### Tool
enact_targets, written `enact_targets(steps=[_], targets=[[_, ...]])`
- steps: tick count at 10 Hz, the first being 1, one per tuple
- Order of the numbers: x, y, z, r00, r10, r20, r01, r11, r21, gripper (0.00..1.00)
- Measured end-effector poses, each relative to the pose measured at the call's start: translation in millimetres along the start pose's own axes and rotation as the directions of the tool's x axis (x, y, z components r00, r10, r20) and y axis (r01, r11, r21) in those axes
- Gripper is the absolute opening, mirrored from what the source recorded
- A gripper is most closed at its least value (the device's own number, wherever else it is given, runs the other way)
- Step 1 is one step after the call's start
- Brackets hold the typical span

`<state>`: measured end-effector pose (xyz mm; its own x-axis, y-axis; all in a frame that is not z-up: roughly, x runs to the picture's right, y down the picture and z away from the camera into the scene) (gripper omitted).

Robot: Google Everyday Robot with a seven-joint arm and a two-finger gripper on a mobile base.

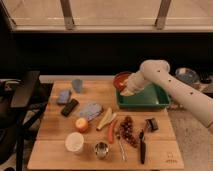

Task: Stack bowls into tray

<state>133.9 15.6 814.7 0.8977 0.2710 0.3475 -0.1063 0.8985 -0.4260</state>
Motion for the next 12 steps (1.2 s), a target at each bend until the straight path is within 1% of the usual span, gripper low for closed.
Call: enact_targets(steps=[2,3,4,5,6,7,10,11,12], targets=[[30,-14,-2,0.998,0.060,-0.006,-0.059,0.998,0.026,0.00],[42,-18,3,0.997,0.082,-0.009,-0.082,0.996,0.031,0.04],[51,-23,14,0.995,0.102,-0.007,-0.101,0.994,0.038,0.14],[54,-26,23,0.994,0.113,-0.004,-0.113,0.993,0.036,0.25],[54,-27,29,0.993,0.118,-0.004,-0.118,0.993,0.032,0.33],[57,-25,37,0.992,0.127,-0.004,-0.127,0.992,0.024,0.45],[61,-18,50,0.989,0.149,0.004,-0.149,0.989,0.001,0.72],[61,-13,56,0.988,0.156,0.008,-0.156,0.988,-0.013,0.75],[61,-11,58,0.987,0.158,0.011,-0.158,0.987,-0.020,0.75]])
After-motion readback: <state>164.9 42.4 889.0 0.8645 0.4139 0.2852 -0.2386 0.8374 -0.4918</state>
